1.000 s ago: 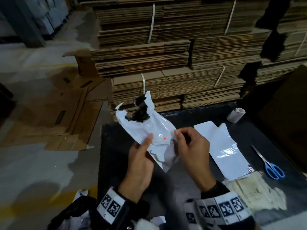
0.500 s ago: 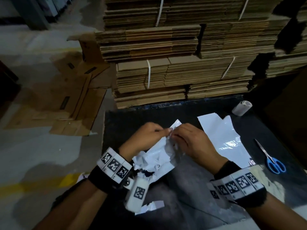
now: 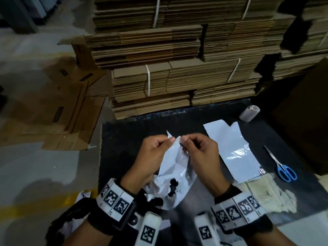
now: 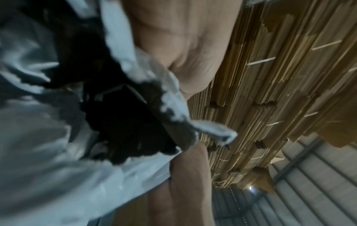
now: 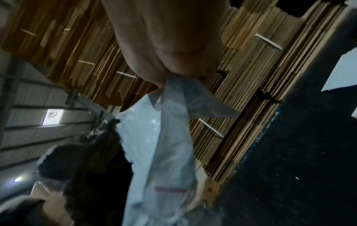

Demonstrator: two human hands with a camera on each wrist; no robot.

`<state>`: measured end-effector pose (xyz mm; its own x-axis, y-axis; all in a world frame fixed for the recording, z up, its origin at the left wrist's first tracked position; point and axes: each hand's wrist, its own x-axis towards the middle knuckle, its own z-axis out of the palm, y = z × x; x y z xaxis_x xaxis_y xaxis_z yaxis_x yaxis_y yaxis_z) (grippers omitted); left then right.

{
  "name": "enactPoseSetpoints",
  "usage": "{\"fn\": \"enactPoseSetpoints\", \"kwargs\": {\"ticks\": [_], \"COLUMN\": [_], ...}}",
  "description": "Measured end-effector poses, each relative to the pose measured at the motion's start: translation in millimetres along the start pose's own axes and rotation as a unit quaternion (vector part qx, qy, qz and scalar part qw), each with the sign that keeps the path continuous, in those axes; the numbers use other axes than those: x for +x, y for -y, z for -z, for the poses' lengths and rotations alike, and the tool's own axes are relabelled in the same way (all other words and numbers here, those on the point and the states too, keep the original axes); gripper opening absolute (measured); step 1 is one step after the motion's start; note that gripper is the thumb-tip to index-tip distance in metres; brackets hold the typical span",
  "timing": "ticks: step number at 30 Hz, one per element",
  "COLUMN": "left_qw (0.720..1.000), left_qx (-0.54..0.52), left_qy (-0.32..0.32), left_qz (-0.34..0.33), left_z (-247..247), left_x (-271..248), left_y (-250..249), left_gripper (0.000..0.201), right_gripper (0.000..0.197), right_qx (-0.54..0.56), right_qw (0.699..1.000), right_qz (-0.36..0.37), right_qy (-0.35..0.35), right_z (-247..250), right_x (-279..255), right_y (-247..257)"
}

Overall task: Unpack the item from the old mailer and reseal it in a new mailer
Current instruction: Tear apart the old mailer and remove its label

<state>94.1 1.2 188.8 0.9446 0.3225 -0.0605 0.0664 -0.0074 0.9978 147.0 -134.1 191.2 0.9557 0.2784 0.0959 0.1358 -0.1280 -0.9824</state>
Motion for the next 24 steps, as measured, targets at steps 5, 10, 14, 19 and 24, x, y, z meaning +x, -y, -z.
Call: {"fn": "enactPoseSetpoints", "kwargs": {"ticks": [5,10,14,19,24], "left_qw": [0.999,0.999,0.998,0.997,0.995], "left_qx": [0.031,0.011,-0.013,-0.035,-0.053], "left_qy": [-0.019,-0.039,-0.054,-0.07,-0.088], "left_qz": [-0.024,-0.018,-0.016,-0.015,-0.012], "left_z": [0.5,1.6,0.4,-3.3,-7.7], "left_x": [-0.6,-0.3,-2.7,-6.3,-8.0], "left_y": [-3.1,1.9,2.0,2.0,1.1], "left_gripper": [0.031,0.026,0.03,0.019,0.016], "right_gripper": [0.018,0.023,0.015,0.02,0.026], "right_qx": [-0.026,-0.205,-0.261,-0.109,0.005], "right_qw": [0.995,0.957,0.943,0.994,0.997], "right_qz": [0.063,0.193,0.2,0.013,-0.076], "right_qy": [0.074,0.073,0.052,0.028,0.005], "right_z": [9.4,12.6,7.8,2.2,-0.9], "right_x": [1.2,10.7,15.6,7.8,6.8], "right_y": [3.4,5.6,6.9,13.2,14.8]}}
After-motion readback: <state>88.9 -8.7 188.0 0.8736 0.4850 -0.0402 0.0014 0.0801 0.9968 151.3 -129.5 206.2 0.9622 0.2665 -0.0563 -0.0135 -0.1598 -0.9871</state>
